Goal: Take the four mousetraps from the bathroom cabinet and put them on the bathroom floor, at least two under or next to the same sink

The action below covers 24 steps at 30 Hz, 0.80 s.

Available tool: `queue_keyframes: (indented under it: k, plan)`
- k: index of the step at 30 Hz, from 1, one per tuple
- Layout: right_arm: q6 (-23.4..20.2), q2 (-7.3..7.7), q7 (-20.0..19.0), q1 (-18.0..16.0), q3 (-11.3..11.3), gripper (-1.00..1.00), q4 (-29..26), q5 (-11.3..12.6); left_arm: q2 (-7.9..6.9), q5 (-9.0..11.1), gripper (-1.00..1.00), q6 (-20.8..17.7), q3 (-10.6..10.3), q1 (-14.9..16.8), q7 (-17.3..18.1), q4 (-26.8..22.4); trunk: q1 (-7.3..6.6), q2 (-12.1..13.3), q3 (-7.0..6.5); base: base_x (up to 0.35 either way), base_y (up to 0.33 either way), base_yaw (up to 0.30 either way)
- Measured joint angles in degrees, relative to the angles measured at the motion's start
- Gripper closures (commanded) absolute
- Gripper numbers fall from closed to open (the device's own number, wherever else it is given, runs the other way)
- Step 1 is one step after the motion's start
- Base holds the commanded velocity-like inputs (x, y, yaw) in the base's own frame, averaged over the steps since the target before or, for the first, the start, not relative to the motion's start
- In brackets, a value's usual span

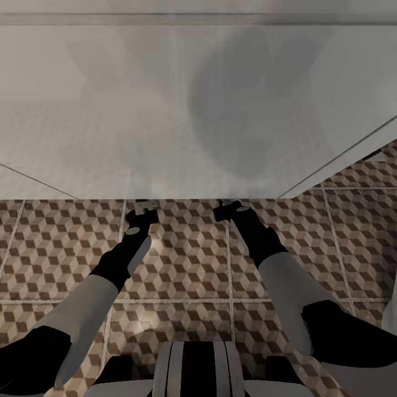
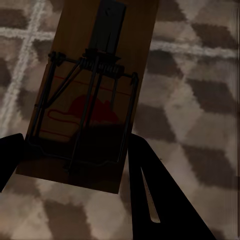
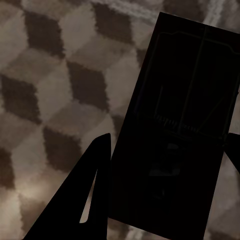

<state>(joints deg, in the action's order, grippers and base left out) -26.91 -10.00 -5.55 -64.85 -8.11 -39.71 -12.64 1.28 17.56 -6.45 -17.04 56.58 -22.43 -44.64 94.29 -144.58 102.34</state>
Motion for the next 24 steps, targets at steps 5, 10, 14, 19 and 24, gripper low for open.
queue_keyframes:
  k: [5, 10, 14, 19, 24]
  plan:
    - [0.0, 0.00, 0.0, 0.0, 0.0, 1.00, 0.0, 0.0, 0.00, 0.0, 1.00, 0.2, -0.4, 0.0, 0.0, 0.0, 0.00, 0.0, 0.00, 0.001, 0.000, 0.000]
    - [0.0, 0.00, 0.0, 0.0, 0.0, 1.00, 0.0, 0.0, 0.00, 0.0, 1.00, 0.3, -0.5, 0.0, 0.0, 0.0, 0.00, 0.0, 0.00, 0.000, 0.000, 0.000]
    - [0.0, 0.00, 0.0, 0.0, 0.0, 1.00, 0.0, 0.0, 0.00, 0.0, 1.00, 0.3, -0.6, 0.0, 0.0, 0.1, 0.00, 0.0, 0.00, 0.000, 0.000, 0.000]
    - [-0.1, 0.00, 0.1, 0.0, 0.0, 1.00, 0.1, 0.0, 0.00, 0.0, 1.00, 0.1, -0.5, 0.0, 0.0, 0.1, 0.00, 0.0, 0.00, 0.000, 0.000, 0.000]
    - [-0.2, 0.00, 0.1, 0.0, 0.0, 1.00, 0.1, 0.0, 0.00, 0.1, 1.00, -0.3, -0.4, 0.0, 0.1, 0.4, 0.00, 0.0, 0.00, 0.000, 0.000, 0.000]
